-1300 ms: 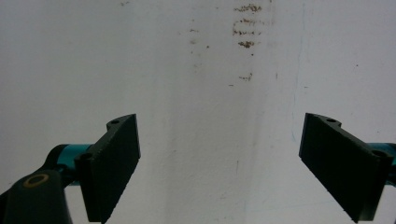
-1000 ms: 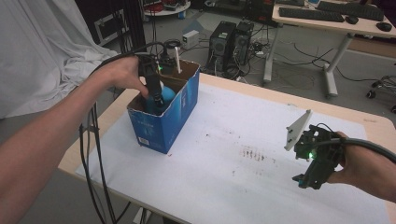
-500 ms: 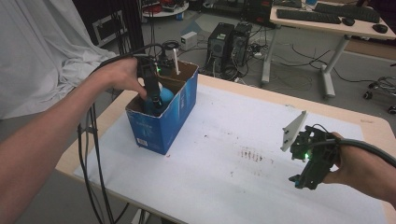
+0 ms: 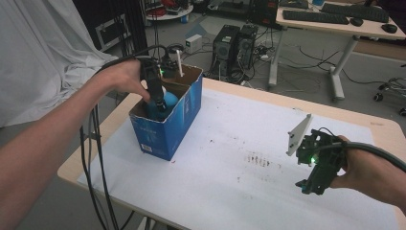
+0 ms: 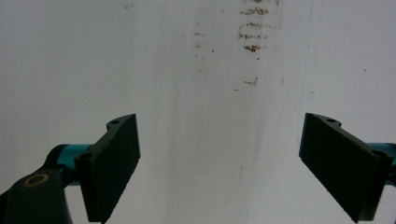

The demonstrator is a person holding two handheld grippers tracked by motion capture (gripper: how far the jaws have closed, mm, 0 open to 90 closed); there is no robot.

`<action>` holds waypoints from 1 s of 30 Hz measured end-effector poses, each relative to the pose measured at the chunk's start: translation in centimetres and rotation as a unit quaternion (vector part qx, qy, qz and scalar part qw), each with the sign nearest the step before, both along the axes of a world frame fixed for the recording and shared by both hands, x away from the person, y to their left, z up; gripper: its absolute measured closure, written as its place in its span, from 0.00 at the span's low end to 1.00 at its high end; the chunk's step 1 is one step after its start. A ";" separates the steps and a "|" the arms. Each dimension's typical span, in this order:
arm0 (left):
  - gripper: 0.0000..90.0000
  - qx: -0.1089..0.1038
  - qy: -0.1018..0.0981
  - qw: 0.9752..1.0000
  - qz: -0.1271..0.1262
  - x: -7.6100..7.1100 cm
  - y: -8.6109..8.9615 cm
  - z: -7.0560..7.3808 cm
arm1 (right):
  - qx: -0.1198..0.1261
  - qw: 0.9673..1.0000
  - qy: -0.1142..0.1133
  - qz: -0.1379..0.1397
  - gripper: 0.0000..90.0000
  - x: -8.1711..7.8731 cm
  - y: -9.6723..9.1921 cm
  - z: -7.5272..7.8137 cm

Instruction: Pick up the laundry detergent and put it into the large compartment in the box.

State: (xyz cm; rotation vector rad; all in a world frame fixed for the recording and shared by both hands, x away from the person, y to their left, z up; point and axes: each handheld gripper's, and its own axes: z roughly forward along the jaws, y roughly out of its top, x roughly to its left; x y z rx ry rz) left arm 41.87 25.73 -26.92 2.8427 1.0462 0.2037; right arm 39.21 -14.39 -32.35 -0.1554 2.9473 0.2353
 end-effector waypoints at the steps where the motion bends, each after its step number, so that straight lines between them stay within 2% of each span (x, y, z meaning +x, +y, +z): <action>1: 0.37 0.000 0.000 1.000 0.001 0.0 0.0 0.0 | 0.000 1.000 0.001 -0.001 0.13 0.0 0.0 0.0; 10: 0.31 0.003 0.002 1.000 0.001 0.0 -0.1 0.0 | 0.001 1.000 0.000 -0.005 0.13 -0.1 -0.2 0.1; 15: 0.27 -0.001 -0.004 1.000 0.002 -0.1 -0.1 0.4 | 0.000 1.000 0.001 -0.005 0.13 -0.1 -0.3 0.1; 21: 0.25 0.000 -0.010 1.000 -0.003 -0.1 0.0 1.6 | -0.001 1.000 0.000 -0.004 0.13 -0.1 -0.2 0.1; 24: 0.24 0.002 -0.021 1.000 -0.005 -0.3 -0.4 2.5 | 0.000 1.000 0.000 -0.004 0.13 -0.1 -0.2 0.1; 27: 0.23 0.000 -0.027 1.000 -0.013 -0.5 -1.0 3.4 | -0.001 1.000 0.002 -0.004 0.13 -0.1 -0.2 0.0; 30: 0.23 0.006 -0.030 0.999 -0.029 -0.8 -2.0 4.2 | -0.001 1.000 0.002 -0.003 0.13 -0.1 -0.1 0.0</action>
